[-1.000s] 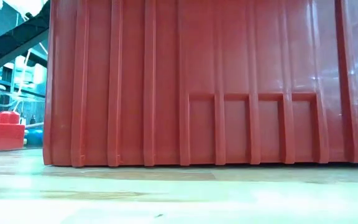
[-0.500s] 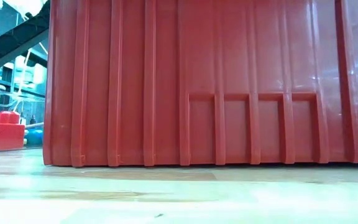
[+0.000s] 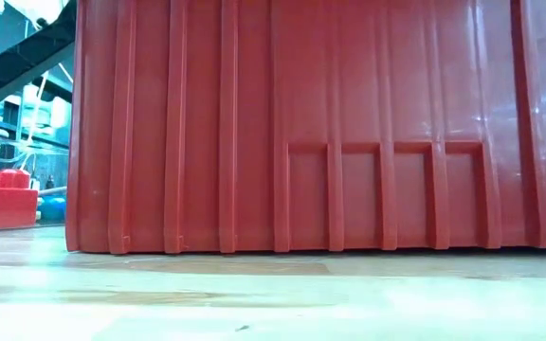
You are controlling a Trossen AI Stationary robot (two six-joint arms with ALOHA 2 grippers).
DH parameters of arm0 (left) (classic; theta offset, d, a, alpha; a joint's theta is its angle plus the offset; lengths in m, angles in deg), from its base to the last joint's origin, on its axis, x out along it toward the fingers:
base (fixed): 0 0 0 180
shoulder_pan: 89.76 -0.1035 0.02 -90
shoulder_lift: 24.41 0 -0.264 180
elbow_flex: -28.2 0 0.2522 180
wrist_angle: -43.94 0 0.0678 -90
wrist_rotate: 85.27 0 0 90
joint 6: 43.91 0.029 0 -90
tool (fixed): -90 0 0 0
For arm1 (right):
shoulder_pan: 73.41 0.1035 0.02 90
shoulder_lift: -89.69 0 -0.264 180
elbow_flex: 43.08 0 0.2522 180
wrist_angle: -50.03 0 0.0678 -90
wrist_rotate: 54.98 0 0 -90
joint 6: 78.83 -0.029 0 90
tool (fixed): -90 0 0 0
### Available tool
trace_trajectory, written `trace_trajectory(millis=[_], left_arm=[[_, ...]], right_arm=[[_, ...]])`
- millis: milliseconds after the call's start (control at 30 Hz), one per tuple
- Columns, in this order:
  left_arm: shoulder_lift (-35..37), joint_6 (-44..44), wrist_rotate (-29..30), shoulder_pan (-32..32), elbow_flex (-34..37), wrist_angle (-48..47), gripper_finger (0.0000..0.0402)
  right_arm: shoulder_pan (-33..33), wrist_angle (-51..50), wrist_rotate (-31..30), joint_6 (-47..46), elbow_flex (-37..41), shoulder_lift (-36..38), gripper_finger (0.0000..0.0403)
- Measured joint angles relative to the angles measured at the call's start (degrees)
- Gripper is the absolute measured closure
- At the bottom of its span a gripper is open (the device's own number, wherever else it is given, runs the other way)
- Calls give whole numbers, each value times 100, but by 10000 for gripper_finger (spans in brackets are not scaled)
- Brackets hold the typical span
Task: Sort Items/Unsort Items
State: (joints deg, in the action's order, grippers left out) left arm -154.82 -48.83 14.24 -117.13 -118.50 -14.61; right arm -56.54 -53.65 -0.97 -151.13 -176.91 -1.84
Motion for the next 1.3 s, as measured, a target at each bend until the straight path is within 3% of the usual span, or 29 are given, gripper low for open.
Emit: trace_trajectory(millis=[167,367,500,633,1067,1167,1300], left_arm=[[29,-193,-603,-80,26,594,401],[18,-228,-1227,80,508,154,401],[26,-232,-1253,218,1051,323,401],[26,-566,-1245,275,1426,1103,401],[575,-287,-1017,-21,1539,2076,401],[808,-364,-1420,-182,1983,2779,402],[1138,-1185,-2401,-361,3243,4300,401]], right_arm=[[-33,0,-112,45,0,15,403],[-53,-27,4,79,0,25,403],[-61,-11,8,165,0,31,403],[-74,-21,28,193,0,45,403],[-70,19,31,181,-2,59,403],[-72,35,58,185,-4,83,403],[-43,6,95,168,-4,147,403]])
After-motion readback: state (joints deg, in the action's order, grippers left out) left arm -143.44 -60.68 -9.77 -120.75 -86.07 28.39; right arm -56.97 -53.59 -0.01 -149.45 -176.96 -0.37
